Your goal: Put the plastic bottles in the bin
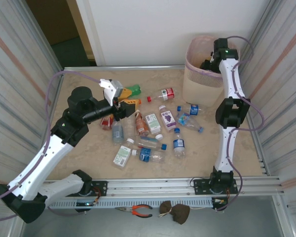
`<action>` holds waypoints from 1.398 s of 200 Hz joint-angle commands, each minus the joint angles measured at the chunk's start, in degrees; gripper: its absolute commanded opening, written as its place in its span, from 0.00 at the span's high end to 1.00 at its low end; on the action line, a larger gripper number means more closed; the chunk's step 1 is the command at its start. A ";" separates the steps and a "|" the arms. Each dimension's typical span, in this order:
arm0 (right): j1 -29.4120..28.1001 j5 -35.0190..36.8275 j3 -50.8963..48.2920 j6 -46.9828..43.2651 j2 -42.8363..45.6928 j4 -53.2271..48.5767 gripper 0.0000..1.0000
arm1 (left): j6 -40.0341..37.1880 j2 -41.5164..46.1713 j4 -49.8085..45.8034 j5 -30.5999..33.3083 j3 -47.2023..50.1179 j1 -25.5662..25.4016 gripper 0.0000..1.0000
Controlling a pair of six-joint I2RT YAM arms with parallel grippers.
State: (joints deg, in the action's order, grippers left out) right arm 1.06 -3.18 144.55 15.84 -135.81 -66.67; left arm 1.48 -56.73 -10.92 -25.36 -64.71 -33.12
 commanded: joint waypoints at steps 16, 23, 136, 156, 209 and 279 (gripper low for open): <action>-0.66 0.89 1.96 -2.27 -3.72 -3.42 0.56 | -0.24 0.96 0.24 1.03 0.94 -0.18 0.43; -0.67 0.63 1.90 -2.30 -4.31 -3.58 0.55 | -0.24 1.09 0.20 1.19 1.11 -0.18 0.43; -0.76 -1.93 1.87 -2.94 -9.13 -4.09 0.35 | 0.52 2.58 -0.24 2.42 2.72 -0.16 0.43; -0.73 -1.92 1.87 -2.92 -7.81 -3.84 0.31 | 0.58 2.83 -0.23 2.62 2.87 -0.14 0.43; -0.63 -1.02 2.04 -2.92 -2.55 -3.27 0.25 | 0.67 2.79 -0.25 2.44 2.95 -0.15 0.44; -0.69 -0.51 2.46 -2.92 5.09 -2.94 0.24 | 0.81 2.77 -0.41 2.59 3.80 -0.17 0.46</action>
State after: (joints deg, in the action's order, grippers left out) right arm 0.56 -4.29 145.51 13.85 -136.27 -69.08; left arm 1.72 -54.94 -10.92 -23.27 -61.82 -33.12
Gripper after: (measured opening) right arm 0.759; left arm 0.550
